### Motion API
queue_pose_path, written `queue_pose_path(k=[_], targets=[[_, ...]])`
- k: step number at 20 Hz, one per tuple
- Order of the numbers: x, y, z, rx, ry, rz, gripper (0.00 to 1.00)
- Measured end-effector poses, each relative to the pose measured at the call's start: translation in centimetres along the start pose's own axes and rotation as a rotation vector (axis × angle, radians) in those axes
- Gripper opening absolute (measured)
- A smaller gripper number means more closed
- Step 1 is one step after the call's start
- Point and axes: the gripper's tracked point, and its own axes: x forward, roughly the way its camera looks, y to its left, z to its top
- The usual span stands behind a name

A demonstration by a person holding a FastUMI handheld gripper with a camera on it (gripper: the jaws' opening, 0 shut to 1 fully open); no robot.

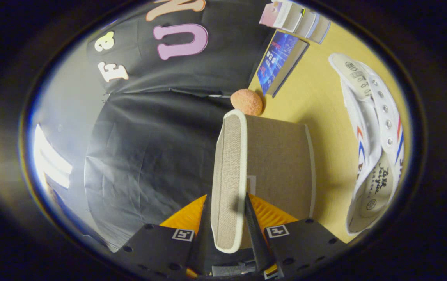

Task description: Open the storage box then place both shoes into the box .Put the left shoe in first, then the right shoe, with the right side of both shoes facing outward in a uniform manner.

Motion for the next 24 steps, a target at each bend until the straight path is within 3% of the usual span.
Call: queue_pose_path(k=[8,19,21,24], targets=[[0.4,2.8,-3.2,-0.121,0.127,-0.007,0.52],[2.2,9.8,-4.5,-0.241,0.174,0.047,0.52],[3.5,11.6,-5.2,-0.263,0.207,0.054,0.44],[5.2,11.8,-6.2,-0.336,0.26,-0.09,0.31]])
